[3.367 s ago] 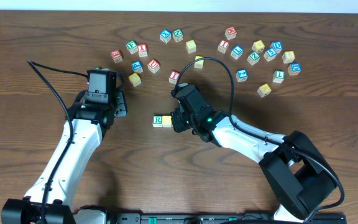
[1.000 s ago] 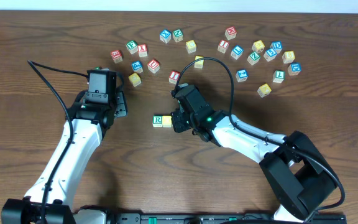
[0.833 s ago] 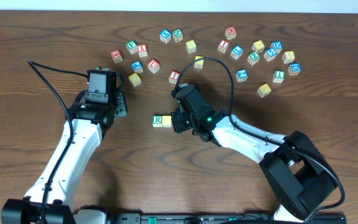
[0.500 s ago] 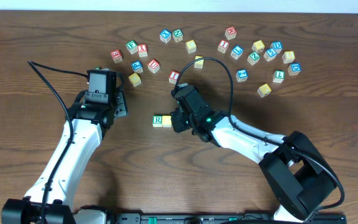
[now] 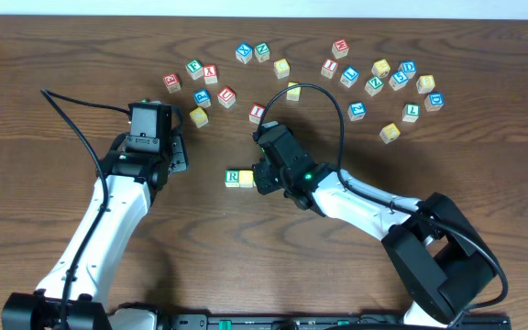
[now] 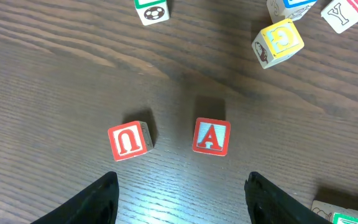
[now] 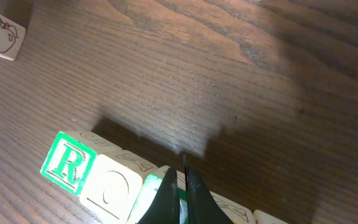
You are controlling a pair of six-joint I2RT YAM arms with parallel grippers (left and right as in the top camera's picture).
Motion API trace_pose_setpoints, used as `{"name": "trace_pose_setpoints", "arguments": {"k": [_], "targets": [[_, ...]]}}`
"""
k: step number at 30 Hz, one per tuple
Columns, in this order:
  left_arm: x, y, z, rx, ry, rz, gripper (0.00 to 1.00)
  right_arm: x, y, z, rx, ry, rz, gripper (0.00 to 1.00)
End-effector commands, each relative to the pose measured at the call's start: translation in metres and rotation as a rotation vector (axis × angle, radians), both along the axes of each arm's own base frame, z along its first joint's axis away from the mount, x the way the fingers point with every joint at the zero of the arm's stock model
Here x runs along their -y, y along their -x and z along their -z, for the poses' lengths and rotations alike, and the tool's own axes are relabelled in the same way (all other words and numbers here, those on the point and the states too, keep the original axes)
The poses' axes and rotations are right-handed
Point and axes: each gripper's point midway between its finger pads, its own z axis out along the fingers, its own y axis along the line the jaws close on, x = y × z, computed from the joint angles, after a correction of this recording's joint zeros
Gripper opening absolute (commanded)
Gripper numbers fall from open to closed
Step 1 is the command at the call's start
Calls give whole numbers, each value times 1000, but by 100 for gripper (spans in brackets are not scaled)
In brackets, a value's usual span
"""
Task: Spell out ROBOT
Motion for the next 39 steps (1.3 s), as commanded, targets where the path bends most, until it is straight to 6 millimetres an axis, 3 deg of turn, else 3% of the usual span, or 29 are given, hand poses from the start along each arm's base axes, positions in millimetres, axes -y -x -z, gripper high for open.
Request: {"name": "trace_pose_setpoints", "arguments": {"k": [1, 39], "targets": [[-2, -8, -16, 46, -1, -10, 64, 2, 3, 10, 0, 31, -17, 1], [-2, -8, -16, 47, -1, -10, 64, 0, -3, 13, 33, 39, -47, 1]]}}
